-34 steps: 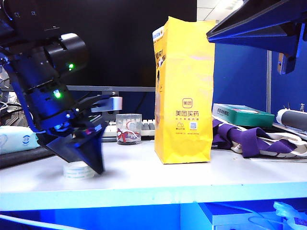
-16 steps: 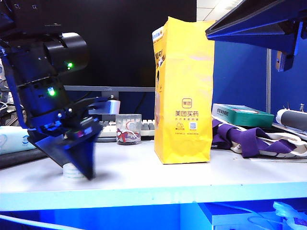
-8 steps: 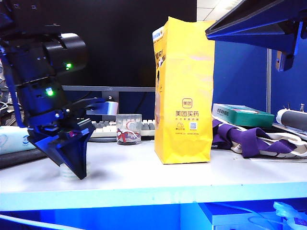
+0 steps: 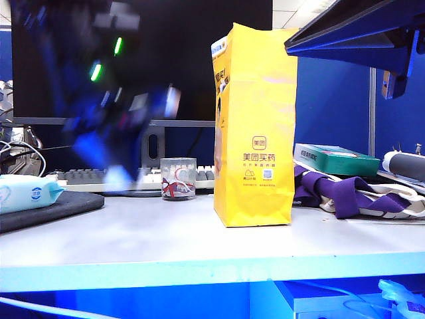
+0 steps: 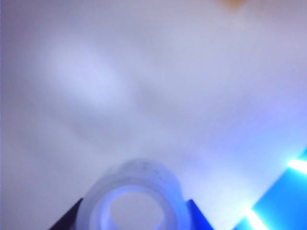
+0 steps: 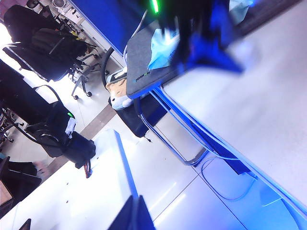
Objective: Pick up the transparent tape and throw it into the yellow paper bag.
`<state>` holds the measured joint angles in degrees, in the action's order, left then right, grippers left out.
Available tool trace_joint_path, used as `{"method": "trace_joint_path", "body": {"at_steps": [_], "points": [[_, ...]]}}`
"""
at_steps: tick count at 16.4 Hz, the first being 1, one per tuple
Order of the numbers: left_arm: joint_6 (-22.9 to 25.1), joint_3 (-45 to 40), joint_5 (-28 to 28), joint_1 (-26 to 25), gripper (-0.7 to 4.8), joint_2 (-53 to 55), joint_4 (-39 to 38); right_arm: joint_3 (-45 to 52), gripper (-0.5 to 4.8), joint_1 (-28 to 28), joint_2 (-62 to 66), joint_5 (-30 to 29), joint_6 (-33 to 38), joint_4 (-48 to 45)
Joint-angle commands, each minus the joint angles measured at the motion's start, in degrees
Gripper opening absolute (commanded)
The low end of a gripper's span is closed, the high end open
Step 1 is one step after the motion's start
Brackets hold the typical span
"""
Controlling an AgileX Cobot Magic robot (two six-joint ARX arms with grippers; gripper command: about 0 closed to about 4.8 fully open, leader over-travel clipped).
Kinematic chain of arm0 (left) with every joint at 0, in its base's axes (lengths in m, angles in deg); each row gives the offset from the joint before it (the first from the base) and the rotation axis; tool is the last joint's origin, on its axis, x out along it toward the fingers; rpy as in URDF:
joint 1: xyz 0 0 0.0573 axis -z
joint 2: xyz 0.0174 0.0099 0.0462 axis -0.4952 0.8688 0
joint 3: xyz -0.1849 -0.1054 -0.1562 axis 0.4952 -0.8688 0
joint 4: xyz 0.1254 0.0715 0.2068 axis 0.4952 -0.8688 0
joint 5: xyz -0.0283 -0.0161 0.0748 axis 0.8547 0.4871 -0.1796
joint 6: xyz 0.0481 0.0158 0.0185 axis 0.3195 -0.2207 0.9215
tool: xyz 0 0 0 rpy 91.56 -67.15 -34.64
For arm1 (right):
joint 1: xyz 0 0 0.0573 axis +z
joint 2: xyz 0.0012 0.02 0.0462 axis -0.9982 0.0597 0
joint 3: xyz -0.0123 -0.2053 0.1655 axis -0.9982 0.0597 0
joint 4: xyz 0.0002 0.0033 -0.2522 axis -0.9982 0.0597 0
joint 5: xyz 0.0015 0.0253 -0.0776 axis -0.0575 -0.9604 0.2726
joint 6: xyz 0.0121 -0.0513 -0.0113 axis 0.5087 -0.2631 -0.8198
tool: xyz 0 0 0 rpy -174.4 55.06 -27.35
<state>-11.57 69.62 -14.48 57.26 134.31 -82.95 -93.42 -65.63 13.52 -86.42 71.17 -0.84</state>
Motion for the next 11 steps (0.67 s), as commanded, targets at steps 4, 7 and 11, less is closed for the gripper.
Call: {"method": "trace_joint_path", "body": {"at_steps": [4, 7, 11], "points": [[0.7, 19.1, 2.4, 0.1, 2.36, -3.7, -8.1, -0.3, 0.08, -0.2, 0.0, -0.1, -0.7, -2.7], [1.1, 26.7, 6.7, 0.9, 2.36, -5.3, -7.2, -0.3, 0.08, -0.2, 0.0, 1.1, -0.6, -7.4], [1.6, 30.0, 15.4, 1.8, 2.36, -5.8, 1.1, -0.9, -0.04, -0.2, 0.0, 9.4, -0.5, -23.3]]}}
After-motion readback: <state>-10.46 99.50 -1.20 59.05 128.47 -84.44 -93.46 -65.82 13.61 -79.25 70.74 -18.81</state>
